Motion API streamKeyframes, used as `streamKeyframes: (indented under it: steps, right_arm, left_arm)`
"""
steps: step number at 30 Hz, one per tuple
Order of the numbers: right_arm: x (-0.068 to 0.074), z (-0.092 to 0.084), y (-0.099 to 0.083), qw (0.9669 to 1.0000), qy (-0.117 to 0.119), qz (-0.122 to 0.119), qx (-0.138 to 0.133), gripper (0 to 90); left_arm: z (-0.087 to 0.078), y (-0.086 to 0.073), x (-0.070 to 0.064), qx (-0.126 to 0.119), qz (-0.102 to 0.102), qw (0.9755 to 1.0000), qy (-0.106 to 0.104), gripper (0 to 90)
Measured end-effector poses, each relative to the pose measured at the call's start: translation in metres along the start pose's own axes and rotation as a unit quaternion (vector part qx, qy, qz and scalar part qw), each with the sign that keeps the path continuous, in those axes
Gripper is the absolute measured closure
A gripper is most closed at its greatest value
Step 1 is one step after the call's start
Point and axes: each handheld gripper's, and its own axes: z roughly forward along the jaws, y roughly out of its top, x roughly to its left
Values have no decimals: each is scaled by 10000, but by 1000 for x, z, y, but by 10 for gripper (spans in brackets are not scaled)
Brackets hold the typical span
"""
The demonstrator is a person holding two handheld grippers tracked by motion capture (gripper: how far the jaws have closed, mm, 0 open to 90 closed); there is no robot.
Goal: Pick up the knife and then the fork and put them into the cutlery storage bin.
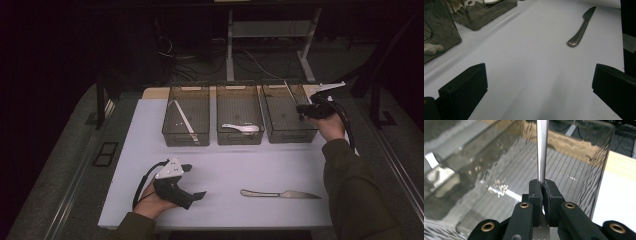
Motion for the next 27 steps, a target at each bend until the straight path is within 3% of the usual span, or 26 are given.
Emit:
streamKeyframes:
  steps: [7,16,22,27]
  right_arm:
    - [0,11,-4,9991,3,-112,409,851]
    - [3,12,-5,9984,97,-158,529,835]
    - [3,6,-3,9993,174,-80,325,781]
    - [2,-3,-2,9989,441,109,150,679]
  left_arm:
    - [0,0,1,8,4,10000,-11,0]
    - [0,0,0,1,1,10000,-7,0]
    - [0,0,0,0,2,10000,-8,0]
    - [0,0,0,-16,-6,10000,-8,0]
